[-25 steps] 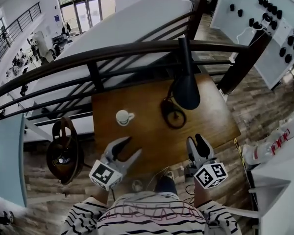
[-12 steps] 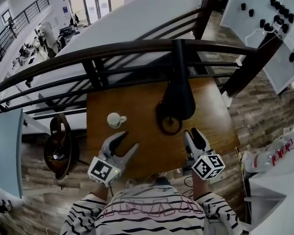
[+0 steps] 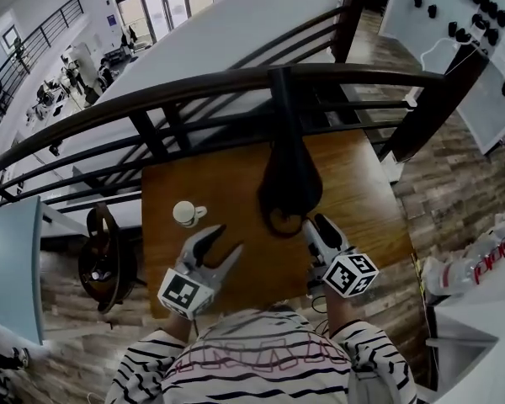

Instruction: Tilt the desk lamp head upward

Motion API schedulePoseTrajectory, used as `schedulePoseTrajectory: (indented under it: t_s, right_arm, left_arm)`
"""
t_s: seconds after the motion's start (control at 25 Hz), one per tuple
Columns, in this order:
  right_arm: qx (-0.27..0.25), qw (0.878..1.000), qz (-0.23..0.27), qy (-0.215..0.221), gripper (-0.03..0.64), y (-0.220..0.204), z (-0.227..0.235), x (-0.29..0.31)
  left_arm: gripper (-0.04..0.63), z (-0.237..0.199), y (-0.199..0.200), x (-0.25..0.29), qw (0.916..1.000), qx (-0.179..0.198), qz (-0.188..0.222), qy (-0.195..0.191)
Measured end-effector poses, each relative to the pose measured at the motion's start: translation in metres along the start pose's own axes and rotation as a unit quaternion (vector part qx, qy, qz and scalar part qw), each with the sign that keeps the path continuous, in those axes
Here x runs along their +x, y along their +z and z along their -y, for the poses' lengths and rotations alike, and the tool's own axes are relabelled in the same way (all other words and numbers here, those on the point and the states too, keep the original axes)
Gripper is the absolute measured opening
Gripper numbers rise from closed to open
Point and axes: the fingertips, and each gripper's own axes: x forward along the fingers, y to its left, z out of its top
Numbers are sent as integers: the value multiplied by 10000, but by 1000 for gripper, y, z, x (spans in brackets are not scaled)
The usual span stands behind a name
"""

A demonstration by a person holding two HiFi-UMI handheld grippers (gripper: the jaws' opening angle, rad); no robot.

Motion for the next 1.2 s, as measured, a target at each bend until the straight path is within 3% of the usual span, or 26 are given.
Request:
schedulePoseTrajectory:
  t_s: [0.56, 1.2]
  right_arm:
    - [679, 9948, 419, 632, 163, 9, 18, 8]
    - [379, 9954, 346, 808, 174, 12, -6, 23]
  left_arm:
    - [198, 20, -21, 35, 9984, 79, -398, -386]
    - [195, 6, -27, 20, 9987, -52, -409, -315]
